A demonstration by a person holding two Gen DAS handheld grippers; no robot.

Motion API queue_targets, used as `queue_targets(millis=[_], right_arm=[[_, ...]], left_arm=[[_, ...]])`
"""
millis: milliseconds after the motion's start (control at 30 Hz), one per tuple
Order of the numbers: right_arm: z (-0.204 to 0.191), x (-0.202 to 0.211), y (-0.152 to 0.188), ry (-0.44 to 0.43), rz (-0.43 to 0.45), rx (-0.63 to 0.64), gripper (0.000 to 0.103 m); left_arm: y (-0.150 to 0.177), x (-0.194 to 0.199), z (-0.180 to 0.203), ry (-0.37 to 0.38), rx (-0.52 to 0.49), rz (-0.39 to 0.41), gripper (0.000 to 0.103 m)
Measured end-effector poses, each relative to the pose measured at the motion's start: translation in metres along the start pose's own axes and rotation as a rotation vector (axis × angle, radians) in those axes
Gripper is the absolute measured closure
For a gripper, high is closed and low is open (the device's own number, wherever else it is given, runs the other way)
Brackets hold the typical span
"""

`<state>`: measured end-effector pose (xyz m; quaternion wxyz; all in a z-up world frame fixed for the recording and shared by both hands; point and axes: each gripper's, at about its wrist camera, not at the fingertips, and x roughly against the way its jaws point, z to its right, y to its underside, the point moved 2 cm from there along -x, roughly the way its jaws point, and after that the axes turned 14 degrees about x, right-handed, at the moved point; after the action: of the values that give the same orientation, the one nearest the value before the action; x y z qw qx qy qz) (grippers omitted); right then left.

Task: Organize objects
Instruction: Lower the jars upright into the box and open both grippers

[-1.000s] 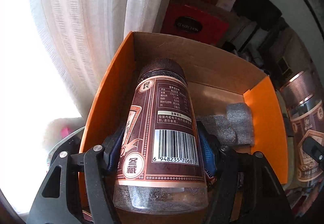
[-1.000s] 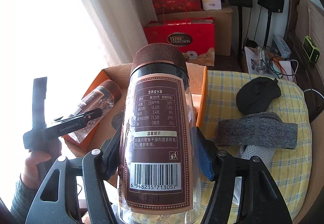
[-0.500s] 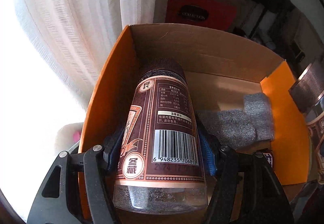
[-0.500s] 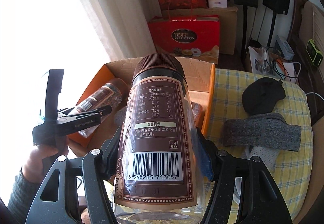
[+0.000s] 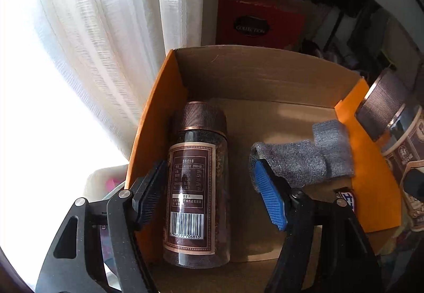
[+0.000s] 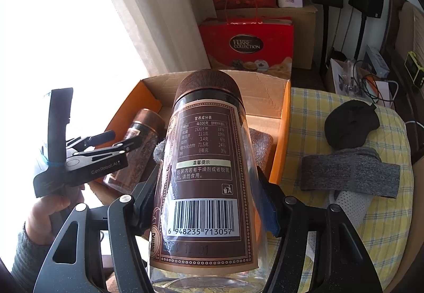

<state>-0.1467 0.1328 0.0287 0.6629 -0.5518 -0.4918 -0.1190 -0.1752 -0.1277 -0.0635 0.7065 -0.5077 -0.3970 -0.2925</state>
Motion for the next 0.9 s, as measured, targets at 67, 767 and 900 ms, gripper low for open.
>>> queue_targets(millis=[67, 767, 900], right_arm=[[-0.001, -0.002, -0.002, -0.01, -0.001, -0.002, 0.037], [-0.034, -0.094, -0.036, -0.139, -0.117, -0.141, 0.037], [-0.04, -0.116, -0.036, -0.178, -0.163, -0.184, 0.036]], left_arm=[[0.0, 0.004, -0.003, -0.006, -0.008, 0.005, 0.038], [-0.005, 0.028, -0.049, 0.048, 0.097, 0.033, 0.038], [-0.004, 0.028, -0.052, 0.051, 0.101, 0.028, 0.038]])
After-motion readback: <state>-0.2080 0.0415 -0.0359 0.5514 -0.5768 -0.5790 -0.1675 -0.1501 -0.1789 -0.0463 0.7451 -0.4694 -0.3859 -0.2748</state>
